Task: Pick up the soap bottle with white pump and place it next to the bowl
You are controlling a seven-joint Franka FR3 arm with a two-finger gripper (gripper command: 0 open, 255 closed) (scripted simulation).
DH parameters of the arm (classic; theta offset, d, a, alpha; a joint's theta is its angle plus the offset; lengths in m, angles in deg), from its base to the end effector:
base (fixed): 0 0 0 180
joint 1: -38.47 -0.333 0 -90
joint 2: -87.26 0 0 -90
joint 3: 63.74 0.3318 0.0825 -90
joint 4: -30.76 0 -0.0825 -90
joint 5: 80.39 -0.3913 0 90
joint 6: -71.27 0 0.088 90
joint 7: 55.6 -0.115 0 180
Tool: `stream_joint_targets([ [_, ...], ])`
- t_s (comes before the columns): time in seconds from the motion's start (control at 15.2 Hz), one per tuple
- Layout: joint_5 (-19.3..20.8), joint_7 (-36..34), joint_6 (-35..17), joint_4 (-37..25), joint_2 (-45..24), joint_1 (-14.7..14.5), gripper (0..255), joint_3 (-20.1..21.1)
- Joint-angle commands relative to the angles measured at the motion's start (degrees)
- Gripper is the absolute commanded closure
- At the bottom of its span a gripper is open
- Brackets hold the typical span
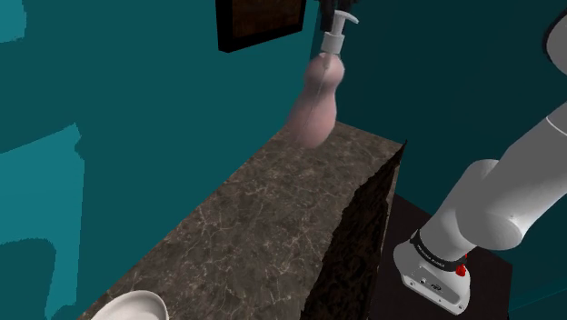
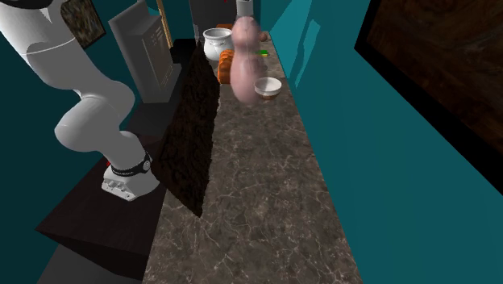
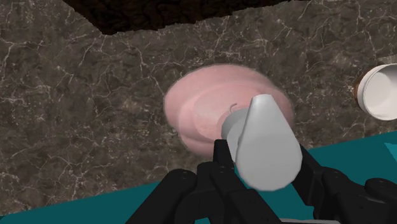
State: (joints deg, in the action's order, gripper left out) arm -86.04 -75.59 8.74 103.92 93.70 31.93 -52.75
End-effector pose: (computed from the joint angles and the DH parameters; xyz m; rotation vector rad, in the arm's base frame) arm 0.4237 0.1580 0.7806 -3.0983 0.0042 0.1447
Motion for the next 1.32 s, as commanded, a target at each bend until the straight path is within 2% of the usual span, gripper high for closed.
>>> stream_joint_targets([
  [0.0, -0.4, -2.6, -2.3, 2.4, 0.5, -1.1, 255, 1.5],
  [0.59, -0.9, -14.2, -11.4, 8.1, -1.9, -6.3, 255, 8.6],
  [1.25, 2.6, -27.2, -19.4, 6.0, -11.7, -13.3, 255, 15.9],
])
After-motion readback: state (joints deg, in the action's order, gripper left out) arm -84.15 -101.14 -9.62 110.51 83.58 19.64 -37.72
